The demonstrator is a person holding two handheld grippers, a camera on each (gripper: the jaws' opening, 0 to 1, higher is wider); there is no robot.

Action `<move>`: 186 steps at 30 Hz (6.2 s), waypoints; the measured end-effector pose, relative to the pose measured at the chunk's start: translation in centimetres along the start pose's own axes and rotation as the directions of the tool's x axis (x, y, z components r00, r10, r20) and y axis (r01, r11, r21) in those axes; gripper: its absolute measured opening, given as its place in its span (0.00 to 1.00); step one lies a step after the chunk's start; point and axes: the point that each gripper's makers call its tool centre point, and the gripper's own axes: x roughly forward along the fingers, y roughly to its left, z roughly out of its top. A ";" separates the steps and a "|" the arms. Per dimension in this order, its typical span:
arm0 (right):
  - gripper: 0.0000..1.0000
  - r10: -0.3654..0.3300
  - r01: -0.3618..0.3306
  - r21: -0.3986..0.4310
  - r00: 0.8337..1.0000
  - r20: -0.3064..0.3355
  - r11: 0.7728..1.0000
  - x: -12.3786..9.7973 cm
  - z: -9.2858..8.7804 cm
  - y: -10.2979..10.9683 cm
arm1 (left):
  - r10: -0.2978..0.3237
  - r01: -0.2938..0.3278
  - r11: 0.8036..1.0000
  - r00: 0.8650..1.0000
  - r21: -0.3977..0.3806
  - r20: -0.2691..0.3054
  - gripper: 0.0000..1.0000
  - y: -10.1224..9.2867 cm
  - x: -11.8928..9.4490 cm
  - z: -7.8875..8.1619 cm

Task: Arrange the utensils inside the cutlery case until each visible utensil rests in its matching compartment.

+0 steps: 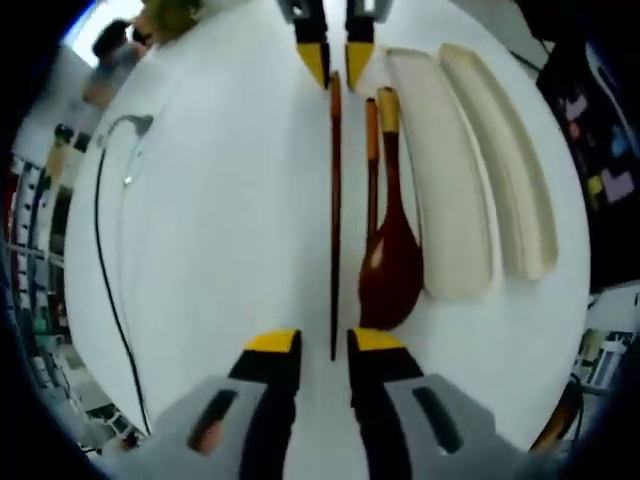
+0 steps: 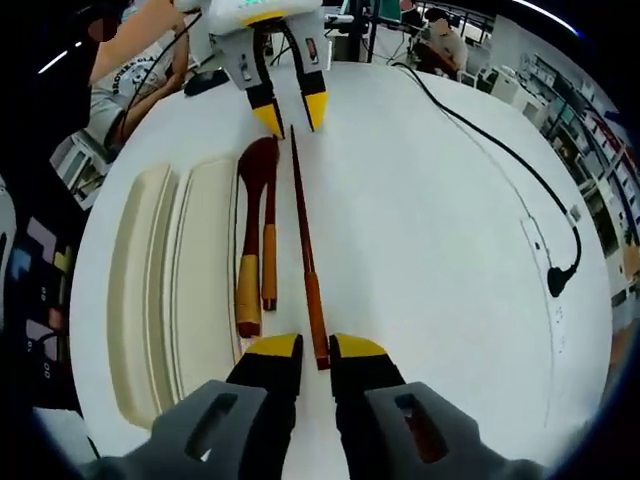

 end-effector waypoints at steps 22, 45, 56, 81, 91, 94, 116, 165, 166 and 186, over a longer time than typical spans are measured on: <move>0.05 0.025 -0.029 -0.039 0.994 -0.108 0.999 0.3 0.0 -0.3 | -0.100 0.098 0.991 0.995 -0.092 -0.012 0.03 0.1 0.5 0.0; 0.04 -0.074 0.073 -0.125 0.997 -0.004 0.989 -0.6 0.6 -0.3 | -0.023 0.020 0.998 0.998 -0.058 -0.052 0.01 1.6 0.2 -0.7; 0.04 -0.150 0.150 -0.178 0.989 0.016 0.972 -3.9 2.3 -0.9 | 0.050 -0.051 0.998 0.998 -0.048 -0.023 0.01 1.5 -2.7 0.2; 0.04 -0.159 0.165 -0.206 0.986 0.044 0.965 -9.5 1.5 4.0 | 0.047 -0.045 0.998 0.998 -0.039 0.044 0.01 -6.2 -7.2 3.3; 0.04 -0.113 0.113 -0.215 0.994 0.012 0.970 -9.2 -0.8 7.2 | -0.015 0.020 0.998 0.997 -0.064 0.079 0.01 -9.7 -7.4 4.4; 0.04 -0.096 0.092 -0.207 0.995 -0.011 0.974 -8.7 -1.4 7.9 | -0.023 0.027 0.998 0.997 -0.050 0.080 0.01 -10.3 -7.3 4.6; 0.05 0.042 -0.056 -0.141 0.994 -0.104 0.988 -6.0 -4.6 12.3 | -0.128 0.131 0.991 0.987 -0.027 0.102 0.01 -14.2 -5.0 4.9; 0.06 0.157 -0.164 -0.063 0.983 -0.093 0.985 -5.0 -4.8 13.5 | -0.299 0.316 0.945 0.941 -0.090 0.160 0.02 -16.7 -2.5 4.9; 0.06 0.158 -0.164 -0.061 0.983 -0.090 0.985 -5.1 -4.7 13.5 | -0.299 0.317 0.944 0.940 -0.092 0.166 0.03 -16.7 -2.6 4.9; 0.14 0.092 -0.096 -0.103 0.995 -0.044 0.990 -7.1 -1.6 12.0 | -0.138 0.160 0.981 0.975 -0.114 0.173 0.09 -13.4 -5.8 2.7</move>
